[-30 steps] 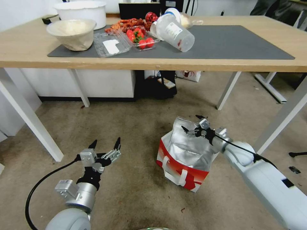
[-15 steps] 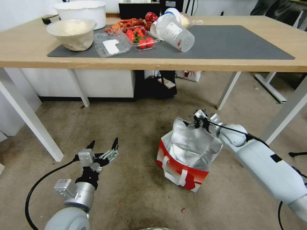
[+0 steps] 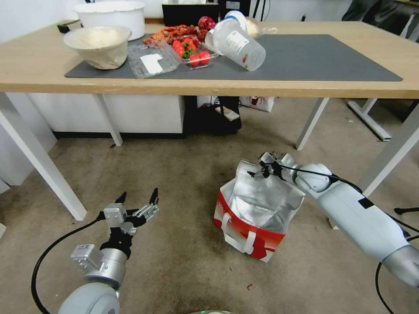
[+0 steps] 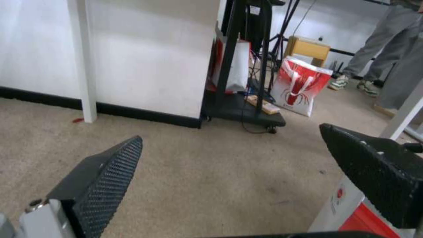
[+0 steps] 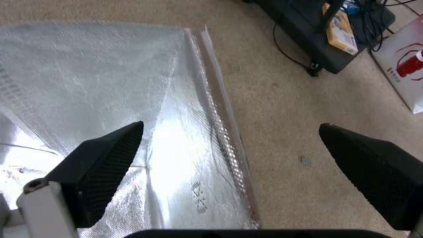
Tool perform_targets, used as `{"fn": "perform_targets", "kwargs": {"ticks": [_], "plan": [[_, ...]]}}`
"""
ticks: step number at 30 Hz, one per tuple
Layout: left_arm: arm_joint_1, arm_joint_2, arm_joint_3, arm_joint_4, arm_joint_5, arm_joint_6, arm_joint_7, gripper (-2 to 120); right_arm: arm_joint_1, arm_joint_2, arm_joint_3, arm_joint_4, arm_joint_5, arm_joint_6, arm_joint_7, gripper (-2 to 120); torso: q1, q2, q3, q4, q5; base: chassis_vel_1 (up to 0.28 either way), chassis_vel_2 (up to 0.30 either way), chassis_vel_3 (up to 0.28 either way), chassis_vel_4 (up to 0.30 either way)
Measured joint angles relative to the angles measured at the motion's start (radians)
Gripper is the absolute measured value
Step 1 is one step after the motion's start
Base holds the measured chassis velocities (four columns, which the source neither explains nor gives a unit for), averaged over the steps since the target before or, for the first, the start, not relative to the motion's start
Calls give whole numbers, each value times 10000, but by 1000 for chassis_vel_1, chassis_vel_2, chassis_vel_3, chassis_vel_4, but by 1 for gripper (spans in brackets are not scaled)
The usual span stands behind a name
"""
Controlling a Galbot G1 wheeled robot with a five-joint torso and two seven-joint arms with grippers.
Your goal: Pick up the food delivery bag from the floor and place it on the table.
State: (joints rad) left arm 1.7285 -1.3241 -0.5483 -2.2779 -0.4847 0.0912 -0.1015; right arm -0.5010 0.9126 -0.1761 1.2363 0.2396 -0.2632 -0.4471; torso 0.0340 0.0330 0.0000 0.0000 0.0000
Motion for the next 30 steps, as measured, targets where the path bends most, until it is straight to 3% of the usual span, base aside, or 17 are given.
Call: {"fn": "perform_targets", "kwargs": {"ticks": [20,30], "plan": [[30,-15,-65,-129,-19,-2,-57,100,135,44,20,-758,-280,354,-837,100,-1,1,0,-1,1,0,0,0,0],[71,-49,-125,-174,-14,-24,-79,100,658,338,-25,-1741,-313,756,-1562,100,-1,1,0,0,0,0,0,0,0]]}}
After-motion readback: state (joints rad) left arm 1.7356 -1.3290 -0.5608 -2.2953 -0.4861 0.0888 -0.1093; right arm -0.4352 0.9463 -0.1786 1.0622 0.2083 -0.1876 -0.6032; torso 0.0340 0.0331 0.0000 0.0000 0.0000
